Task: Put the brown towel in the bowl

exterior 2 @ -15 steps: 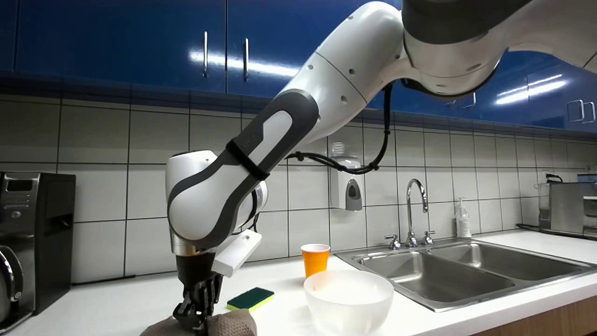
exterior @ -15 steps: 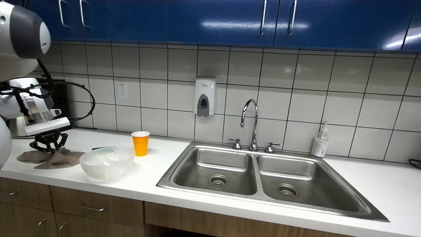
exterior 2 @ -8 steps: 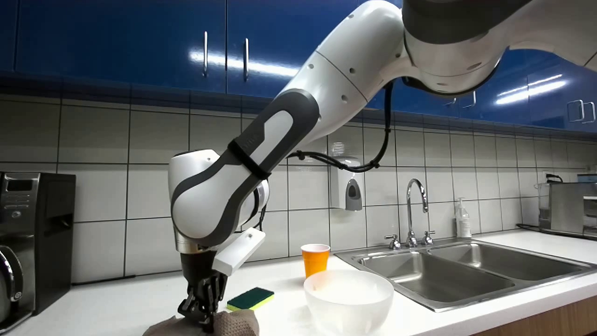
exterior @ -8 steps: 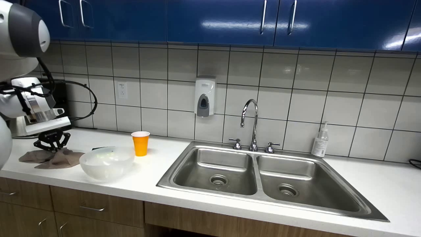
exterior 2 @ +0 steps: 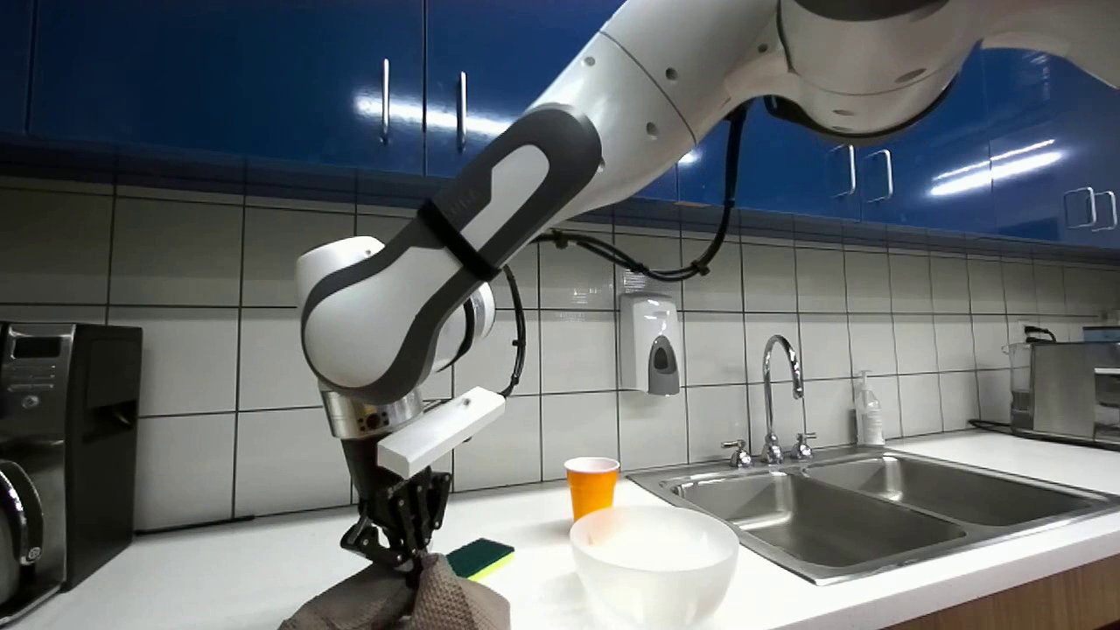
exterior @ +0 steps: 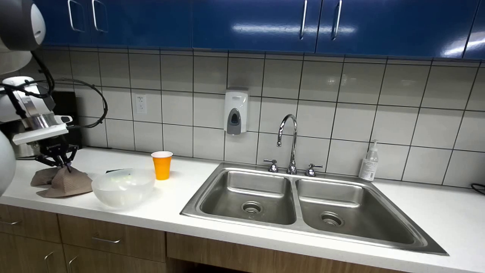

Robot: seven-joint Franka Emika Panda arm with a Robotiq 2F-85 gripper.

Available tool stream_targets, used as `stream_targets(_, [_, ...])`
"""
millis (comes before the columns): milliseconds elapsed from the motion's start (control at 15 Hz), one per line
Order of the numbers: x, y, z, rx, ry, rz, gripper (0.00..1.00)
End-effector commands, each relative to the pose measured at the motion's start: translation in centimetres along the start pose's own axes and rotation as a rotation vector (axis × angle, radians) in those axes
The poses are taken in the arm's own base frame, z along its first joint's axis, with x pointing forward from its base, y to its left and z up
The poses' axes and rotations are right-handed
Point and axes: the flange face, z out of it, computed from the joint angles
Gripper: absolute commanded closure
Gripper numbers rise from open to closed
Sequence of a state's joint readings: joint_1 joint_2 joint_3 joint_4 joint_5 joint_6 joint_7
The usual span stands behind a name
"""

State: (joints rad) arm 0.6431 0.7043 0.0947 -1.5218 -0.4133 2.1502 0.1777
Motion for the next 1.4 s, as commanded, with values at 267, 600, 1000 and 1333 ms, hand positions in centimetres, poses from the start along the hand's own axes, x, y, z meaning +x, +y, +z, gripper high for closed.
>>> stream_targets(267, [-3.6,-0.9,-7.7,-0.031,-0.033,0.195,0.99])
stream_targets(600, [-6.9,-1.5,-11.5,-0.040,-0.023,0.287,0.99])
stream_targets(1000, [-11.2,-0.9,-14.2,-0.045,-0.016,0.404,0.99])
stream_targets(1333, [-14.1,2.2,-15.7,-0.070,-0.022,0.512,0.99])
